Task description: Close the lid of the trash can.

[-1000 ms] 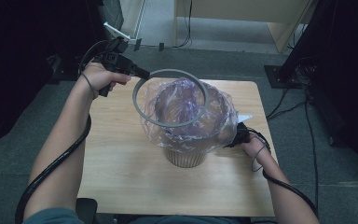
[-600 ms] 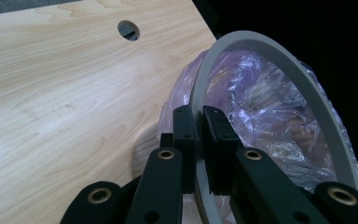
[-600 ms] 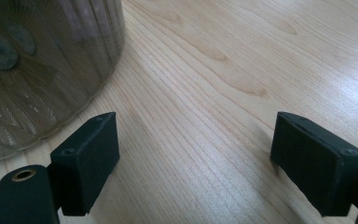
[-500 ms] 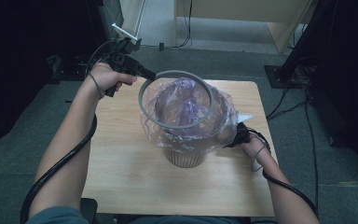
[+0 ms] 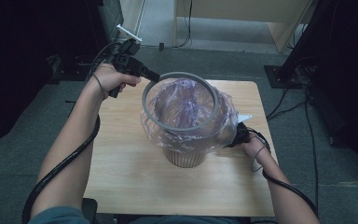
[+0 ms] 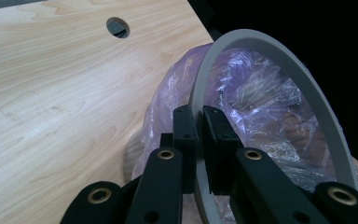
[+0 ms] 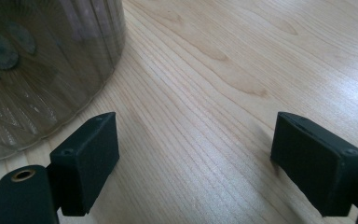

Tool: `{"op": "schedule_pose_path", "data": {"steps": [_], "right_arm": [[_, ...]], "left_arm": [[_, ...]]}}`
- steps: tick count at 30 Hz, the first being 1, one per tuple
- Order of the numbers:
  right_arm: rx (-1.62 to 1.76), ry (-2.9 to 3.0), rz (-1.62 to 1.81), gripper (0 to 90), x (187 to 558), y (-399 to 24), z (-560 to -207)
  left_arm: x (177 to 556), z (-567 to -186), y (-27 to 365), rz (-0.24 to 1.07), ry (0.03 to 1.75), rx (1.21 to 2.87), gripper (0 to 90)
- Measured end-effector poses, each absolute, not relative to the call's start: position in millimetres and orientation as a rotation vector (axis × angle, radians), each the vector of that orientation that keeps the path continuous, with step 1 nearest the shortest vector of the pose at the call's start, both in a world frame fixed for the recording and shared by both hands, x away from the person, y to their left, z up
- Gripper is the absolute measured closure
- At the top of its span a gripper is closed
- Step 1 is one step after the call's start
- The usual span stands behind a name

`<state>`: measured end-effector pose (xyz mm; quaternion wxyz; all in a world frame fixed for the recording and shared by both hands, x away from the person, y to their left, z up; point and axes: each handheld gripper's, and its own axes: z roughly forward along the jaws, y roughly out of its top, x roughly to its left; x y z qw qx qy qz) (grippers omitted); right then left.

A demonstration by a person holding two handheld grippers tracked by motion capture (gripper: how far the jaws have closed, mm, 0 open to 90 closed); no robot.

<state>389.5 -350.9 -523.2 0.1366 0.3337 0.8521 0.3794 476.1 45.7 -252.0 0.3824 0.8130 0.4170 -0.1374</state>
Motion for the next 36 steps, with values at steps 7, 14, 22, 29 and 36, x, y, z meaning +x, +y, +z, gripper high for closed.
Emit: {"op": "schedule_pose_path", "data": {"steps": [7,14,22,29,36], "right_arm": [[0.961,2.469,1.099,14.7,389.7,-350.8,-523.3],[0.956,2.472,1.100,14.7,390.0,-351.0,-523.3],[0.954,2.473,1.100,14.7,390.1,-351.0,-523.3],[0.954,2.473,1.100,14.7,390.1,-351.0,-523.3],[0.954,2.473,1.100,14.7,390.1,-351.0,-523.3]], "left_arm": [[475.7,-251.6,34.4,-0.353,1.040,2.088,84.6],[475.9,-249.9,28.0,-0.354,1.024,2.091,84.5],[475.8,-252.9,23.4,-0.362,1.008,2.097,84.3],[474.2,-251.6,26.0,-0.349,0.998,2.102,83.2],[472.0,-250.6,21.6,-0.344,0.980,2.118,83.4]]}}
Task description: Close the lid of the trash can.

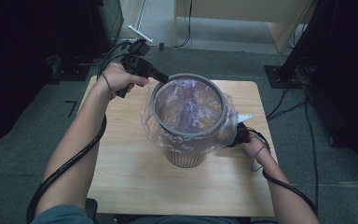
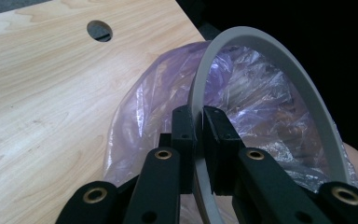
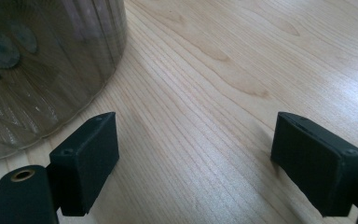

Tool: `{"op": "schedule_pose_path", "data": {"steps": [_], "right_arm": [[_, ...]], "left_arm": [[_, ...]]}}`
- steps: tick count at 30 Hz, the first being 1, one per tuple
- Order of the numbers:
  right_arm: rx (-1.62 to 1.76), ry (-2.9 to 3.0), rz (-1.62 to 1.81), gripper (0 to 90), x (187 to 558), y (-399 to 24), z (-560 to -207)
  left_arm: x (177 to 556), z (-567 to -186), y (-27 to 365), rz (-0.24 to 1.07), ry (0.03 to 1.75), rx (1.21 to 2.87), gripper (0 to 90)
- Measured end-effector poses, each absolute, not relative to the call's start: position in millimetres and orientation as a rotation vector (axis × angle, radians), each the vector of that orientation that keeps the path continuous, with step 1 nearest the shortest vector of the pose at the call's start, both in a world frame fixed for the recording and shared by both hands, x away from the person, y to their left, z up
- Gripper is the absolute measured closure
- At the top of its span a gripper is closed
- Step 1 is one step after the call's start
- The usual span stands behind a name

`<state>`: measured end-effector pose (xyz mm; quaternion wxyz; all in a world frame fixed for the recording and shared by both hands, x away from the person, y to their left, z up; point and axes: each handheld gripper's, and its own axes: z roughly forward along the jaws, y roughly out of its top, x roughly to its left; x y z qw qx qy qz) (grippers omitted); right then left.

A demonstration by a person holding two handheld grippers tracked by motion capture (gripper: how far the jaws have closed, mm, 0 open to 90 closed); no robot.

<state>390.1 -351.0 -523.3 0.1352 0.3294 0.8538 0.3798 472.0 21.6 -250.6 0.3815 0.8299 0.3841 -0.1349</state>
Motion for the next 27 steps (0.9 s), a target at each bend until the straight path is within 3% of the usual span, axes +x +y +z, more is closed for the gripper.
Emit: {"op": "schedule_pose_path", "data": {"steps": [9,14,22,27], "right_arm": [[0.954,2.474,1.100,14.7,390.1,-351.0,-523.3],[0.954,2.474,1.101,14.7,390.1,-351.0,-523.3],[0.954,2.474,1.100,14.7,390.1,-351.0,-523.3],[0.954,2.474,1.100,14.7,390.1,-351.0,-523.3]], "left_arm": [[473.2,-253.1,16.5,-0.357,0.971,2.120,83.0],[472.2,-249.9,20.3,-0.337,0.976,2.117,73.4],[469.1,-243.4,20.8,-0.288,0.950,2.135,74.4],[468.7,-243.9,21.0,-0.288,0.955,2.131,83.4]]}}
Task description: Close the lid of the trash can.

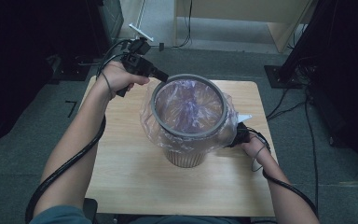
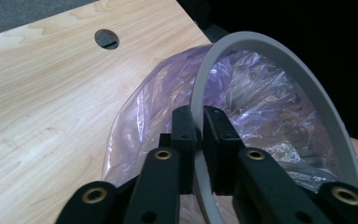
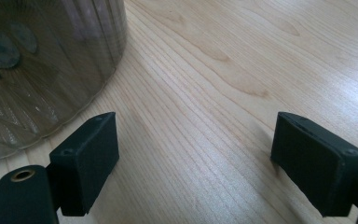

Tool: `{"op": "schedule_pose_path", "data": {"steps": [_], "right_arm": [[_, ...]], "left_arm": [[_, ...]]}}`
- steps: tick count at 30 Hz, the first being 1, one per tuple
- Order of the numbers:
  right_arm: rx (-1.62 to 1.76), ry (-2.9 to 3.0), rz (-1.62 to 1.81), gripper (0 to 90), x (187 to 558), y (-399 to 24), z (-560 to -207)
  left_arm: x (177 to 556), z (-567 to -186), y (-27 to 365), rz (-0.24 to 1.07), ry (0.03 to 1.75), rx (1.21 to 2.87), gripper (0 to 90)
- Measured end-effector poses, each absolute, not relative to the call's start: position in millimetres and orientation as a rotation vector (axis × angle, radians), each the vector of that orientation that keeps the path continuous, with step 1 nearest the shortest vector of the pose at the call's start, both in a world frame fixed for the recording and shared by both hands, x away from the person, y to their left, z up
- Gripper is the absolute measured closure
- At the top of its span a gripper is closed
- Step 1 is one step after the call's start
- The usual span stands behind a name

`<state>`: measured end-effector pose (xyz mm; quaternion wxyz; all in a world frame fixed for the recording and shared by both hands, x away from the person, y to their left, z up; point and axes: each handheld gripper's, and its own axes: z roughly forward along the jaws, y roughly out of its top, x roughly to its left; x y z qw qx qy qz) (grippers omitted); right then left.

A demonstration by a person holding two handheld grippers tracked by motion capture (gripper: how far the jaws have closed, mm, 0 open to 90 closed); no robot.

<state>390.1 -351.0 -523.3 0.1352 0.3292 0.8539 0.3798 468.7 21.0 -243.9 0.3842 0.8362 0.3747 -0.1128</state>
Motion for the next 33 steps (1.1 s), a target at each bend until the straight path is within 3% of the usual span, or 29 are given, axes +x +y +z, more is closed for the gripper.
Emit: {"op": "schedule_pose_path", "data": {"steps": [20,28,33], "right_arm": [[0.953,2.473,1.100,14.6,390.1,-351.0,-523.3],[0.953,2.473,1.100,14.7,390.1,-350.9,-523.3],[0.954,2.473,1.100,14.6,390.1,-350.9,-523.3]], "left_arm": [[467.3,-250.9,6.9,-0.262,0.917,2.147,83.4],[461.5,-244.4,12.4,-0.203,0.888,2.157,78.5],[457.2,-241.0,17.4,-0.189,0.878,2.172,81.9]]}}
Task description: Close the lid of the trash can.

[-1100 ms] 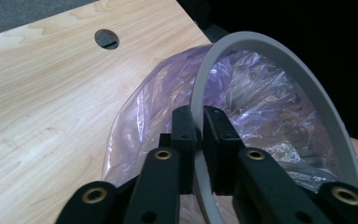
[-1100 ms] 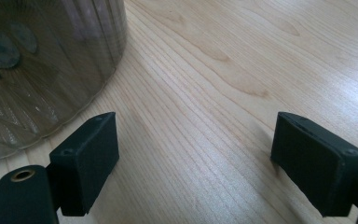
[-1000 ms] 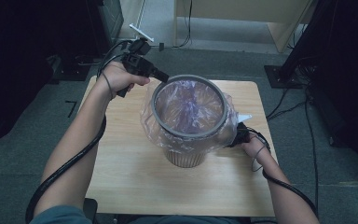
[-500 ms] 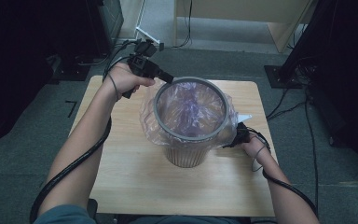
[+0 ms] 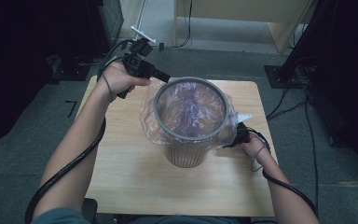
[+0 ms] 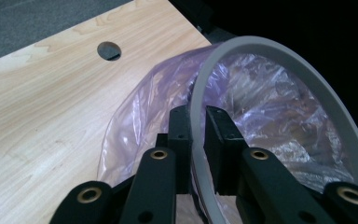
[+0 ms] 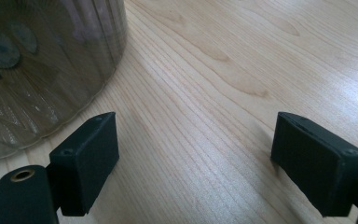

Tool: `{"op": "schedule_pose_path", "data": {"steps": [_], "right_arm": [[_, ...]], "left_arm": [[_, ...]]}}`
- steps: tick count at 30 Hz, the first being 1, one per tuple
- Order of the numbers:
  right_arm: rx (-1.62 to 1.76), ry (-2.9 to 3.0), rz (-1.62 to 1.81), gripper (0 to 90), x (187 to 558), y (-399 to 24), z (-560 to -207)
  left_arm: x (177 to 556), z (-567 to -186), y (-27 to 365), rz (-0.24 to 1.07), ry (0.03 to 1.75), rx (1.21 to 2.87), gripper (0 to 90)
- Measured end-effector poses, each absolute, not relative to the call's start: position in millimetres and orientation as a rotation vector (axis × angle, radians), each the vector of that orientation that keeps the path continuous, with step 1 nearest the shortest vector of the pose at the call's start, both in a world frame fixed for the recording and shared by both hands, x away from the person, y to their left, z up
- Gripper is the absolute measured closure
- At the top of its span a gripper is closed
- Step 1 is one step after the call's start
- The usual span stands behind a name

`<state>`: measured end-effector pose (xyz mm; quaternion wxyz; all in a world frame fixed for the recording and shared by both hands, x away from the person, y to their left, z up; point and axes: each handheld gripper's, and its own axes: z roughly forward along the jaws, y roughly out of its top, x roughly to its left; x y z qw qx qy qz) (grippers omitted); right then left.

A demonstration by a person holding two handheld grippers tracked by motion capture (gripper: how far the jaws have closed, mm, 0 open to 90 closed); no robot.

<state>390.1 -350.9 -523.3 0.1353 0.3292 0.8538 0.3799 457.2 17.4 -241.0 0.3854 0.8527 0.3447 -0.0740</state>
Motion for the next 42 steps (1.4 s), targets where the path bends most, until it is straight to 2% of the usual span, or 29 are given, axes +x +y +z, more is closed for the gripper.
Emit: {"op": "schedule_pose_path", "data": {"steps": [8,18,22,26,31,42], "right_arm": [[0.953,2.473,1.100,14.7,390.1,-350.9,-523.3],[0.953,2.473,1.100,14.7,390.1,-350.9,-523.3],[0.953,2.473,1.100,14.7,390.1,-351.0,-523.3],[0.953,2.473,1.100,14.6,390.1,-351.0,-523.3],[0.955,2.472,1.100,14.6,389.9,-350.8,-523.3],[0.961,2.469,1.098,14.4,389.6,-350.3,-523.3]], "left_arm": [[454.2,-243.7,16.1,-0.173,0.872,2.195,86.2],[453.4,-246.2,14.2,-0.136,0.851,2.193,84.9],[449.6,-243.5,14.6,-0.037,0.784,2.189,77.1],[447.0,-240.8,18.0,0.002,0.768,2.185,70.7],[443.6,-240.0,26.5,0.032,0.778,2.170,58.2],[436.8,-244.5,50.4,0.089,0.798,2.134,46.3]]}}
